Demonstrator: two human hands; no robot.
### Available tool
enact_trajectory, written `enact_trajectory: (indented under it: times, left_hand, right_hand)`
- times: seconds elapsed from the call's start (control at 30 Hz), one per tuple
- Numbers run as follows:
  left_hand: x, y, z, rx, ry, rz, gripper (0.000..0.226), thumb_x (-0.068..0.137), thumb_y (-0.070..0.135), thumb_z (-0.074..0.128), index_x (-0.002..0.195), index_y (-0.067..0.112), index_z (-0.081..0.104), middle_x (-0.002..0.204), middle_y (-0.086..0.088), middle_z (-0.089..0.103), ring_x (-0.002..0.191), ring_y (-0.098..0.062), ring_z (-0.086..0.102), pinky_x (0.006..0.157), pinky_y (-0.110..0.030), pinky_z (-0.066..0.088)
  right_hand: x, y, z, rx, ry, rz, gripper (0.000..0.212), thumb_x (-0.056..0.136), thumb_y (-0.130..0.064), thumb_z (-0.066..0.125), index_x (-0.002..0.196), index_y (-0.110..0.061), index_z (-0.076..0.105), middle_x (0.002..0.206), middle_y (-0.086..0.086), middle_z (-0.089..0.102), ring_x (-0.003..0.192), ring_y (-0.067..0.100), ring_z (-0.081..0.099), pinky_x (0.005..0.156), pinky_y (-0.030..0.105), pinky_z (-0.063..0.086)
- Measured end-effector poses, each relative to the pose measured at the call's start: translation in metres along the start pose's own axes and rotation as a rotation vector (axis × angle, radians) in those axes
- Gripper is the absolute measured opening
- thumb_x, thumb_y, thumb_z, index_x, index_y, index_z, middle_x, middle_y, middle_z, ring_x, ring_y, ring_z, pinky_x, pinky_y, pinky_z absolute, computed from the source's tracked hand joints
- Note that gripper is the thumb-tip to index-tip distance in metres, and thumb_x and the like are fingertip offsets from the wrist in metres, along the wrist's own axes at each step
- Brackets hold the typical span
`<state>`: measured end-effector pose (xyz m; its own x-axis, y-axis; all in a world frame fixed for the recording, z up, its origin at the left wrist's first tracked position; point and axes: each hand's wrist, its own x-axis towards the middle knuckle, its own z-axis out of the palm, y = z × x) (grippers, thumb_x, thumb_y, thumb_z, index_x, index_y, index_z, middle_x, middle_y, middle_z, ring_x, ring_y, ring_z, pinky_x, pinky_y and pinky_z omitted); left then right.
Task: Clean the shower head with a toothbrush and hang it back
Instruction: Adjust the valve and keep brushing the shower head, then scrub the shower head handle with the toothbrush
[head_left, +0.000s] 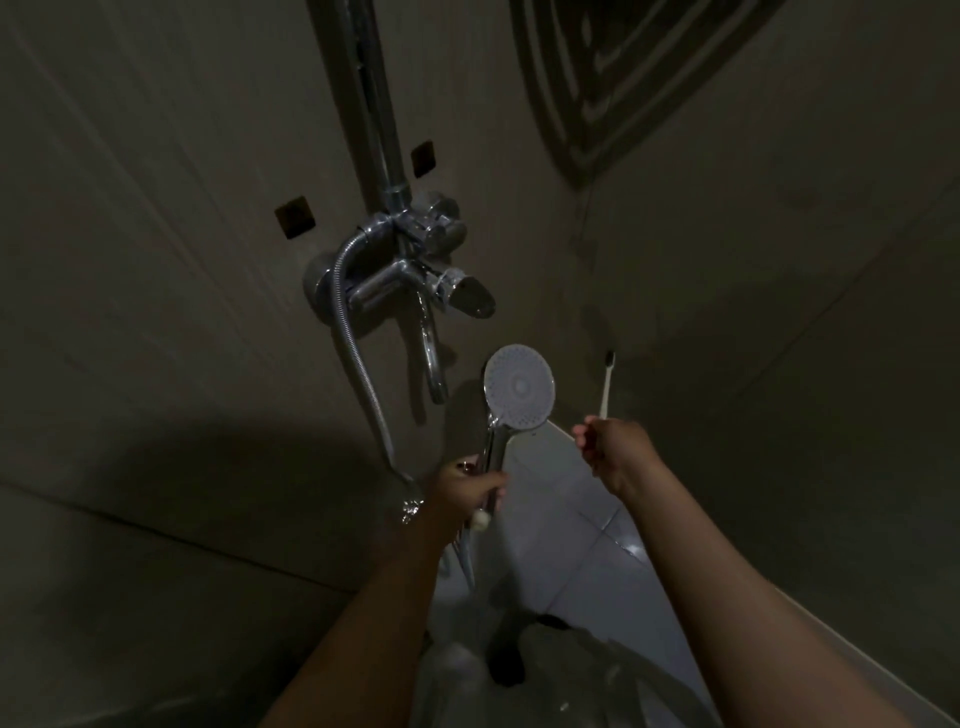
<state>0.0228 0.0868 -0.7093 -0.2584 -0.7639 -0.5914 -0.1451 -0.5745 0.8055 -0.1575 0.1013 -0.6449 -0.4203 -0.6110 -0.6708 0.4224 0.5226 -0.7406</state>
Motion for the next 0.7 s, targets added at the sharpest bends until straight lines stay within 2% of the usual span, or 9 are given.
enact_trajectory:
  times: [0.1, 0.27, 0.4, 0.53, 0.63, 0.7]
  left_hand:
    - [-0.001, 0.015, 0.015, -0.039, -0.020, 0.091, 0.017, 0.082, -0.005, 0.064, 0.073, 0.005, 0.055, 0.046, 0.002, 0.059, 0.037, -0.008, 0.051, 0.041, -0.017, 0.044]
    - [-0.009, 0.051, 0.038, -0.132, -0.156, 0.164, 0.011, 0.083, 0.006, 0.068, 0.091, 0.010, 0.060, 0.072, -0.005, 0.064, 0.057, -0.012, 0.058, 0.053, -0.021, 0.050]
    - [-0.009, 0.084, 0.059, -0.159, -0.196, 0.193, 0.030, 0.084, 0.012, 0.069, 0.111, 0.007, 0.057, 0.077, -0.004, 0.072, 0.063, -0.012, 0.066, 0.060, -0.022, 0.053]
    - [-0.012, 0.110, 0.078, -0.145, -0.269, 0.257, 0.011, 0.088, 0.012, 0.064, 0.097, 0.015, 0.060, 0.085, -0.003, 0.074, 0.070, -0.013, 0.069, 0.075, -0.031, 0.055]
    - [-0.015, 0.129, 0.089, -0.141, -0.344, 0.279, 0.013, 0.091, 0.011, 0.059, 0.103, 0.016, 0.056, 0.089, -0.002, 0.073, 0.072, -0.009, 0.071, 0.070, -0.025, 0.058]
    - [-0.017, 0.140, 0.094, -0.130, -0.371, 0.295, 0.015, 0.092, 0.010, 0.057, 0.104, 0.018, 0.053, 0.092, -0.002, 0.072, 0.076, -0.006, 0.070, 0.067, -0.019, 0.057]
  right_hand:
    - [-0.002, 0.002, -0.010, 0.006, 0.032, -0.007, 0.024, 0.096, -0.003, 0.036, 0.077, -0.012, 0.047, 0.057, 0.005, 0.056, 0.049, 0.015, 0.036, 0.048, 0.022, 0.024]
    - [-0.015, -0.005, -0.021, -0.024, 0.027, -0.036, 0.020, 0.098, -0.006, 0.036, 0.082, -0.013, 0.047, 0.065, 0.004, 0.055, 0.037, 0.007, 0.041, 0.039, 0.018, 0.024]
    - [-0.023, -0.018, -0.029, -0.069, -0.007, -0.108, 0.013, 0.099, -0.008, 0.038, 0.100, -0.011, 0.051, 0.070, 0.002, 0.056, 0.050, 0.010, 0.039, 0.043, 0.021, 0.025]
    - [-0.030, -0.034, -0.034, -0.070, -0.058, -0.201, 0.015, 0.098, -0.010, 0.041, 0.107, -0.012, 0.053, 0.074, 0.003, 0.058, 0.053, 0.011, 0.042, 0.046, 0.020, 0.030]
    - [-0.041, -0.049, -0.035, -0.112, -0.085, -0.302, 0.020, 0.097, -0.015, 0.045, 0.117, -0.014, 0.048, 0.083, 0.003, 0.061, 0.058, 0.008, 0.048, 0.050, 0.021, 0.034]
    - [-0.046, -0.057, -0.036, -0.148, -0.084, -0.371, 0.029, 0.097, -0.016, 0.048, 0.124, -0.024, 0.042, 0.089, 0.001, 0.062, 0.059, 0.006, 0.050, 0.049, 0.019, 0.036]
